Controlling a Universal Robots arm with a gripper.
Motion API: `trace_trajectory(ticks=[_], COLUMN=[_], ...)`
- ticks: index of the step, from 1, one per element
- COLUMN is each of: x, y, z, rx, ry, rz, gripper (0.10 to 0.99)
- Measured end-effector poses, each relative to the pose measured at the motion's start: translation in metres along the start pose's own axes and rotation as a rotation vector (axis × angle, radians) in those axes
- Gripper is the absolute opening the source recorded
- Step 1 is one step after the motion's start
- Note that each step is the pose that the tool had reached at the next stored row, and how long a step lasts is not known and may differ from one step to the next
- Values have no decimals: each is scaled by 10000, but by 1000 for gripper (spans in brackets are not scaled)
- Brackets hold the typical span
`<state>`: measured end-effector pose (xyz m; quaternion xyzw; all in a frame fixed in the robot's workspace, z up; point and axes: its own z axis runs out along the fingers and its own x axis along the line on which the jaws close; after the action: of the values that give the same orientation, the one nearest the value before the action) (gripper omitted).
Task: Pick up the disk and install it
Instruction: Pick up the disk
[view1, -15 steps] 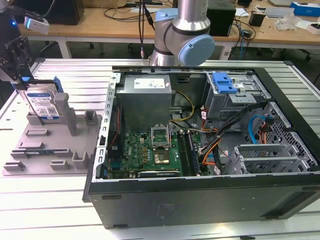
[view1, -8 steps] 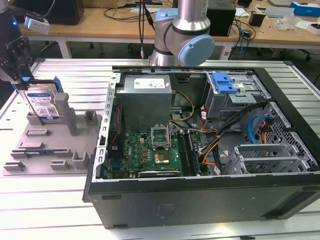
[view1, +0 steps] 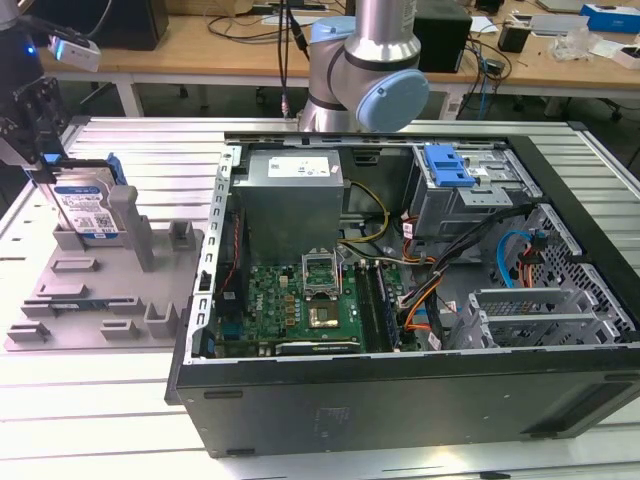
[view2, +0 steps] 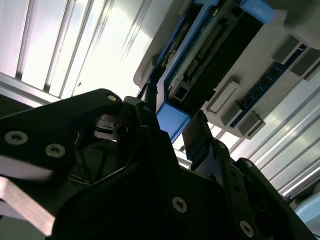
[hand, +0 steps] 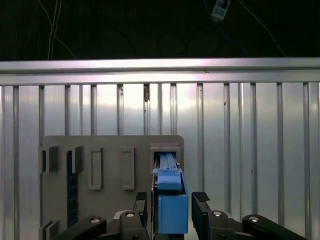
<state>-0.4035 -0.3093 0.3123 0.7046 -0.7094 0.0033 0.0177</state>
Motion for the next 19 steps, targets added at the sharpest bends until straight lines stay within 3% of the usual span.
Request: trace_trajectory(ticks=[19], x=[0], y=[-9], z=[44], rx=[59], ry=[8], rz=[-423], gripper=[482])
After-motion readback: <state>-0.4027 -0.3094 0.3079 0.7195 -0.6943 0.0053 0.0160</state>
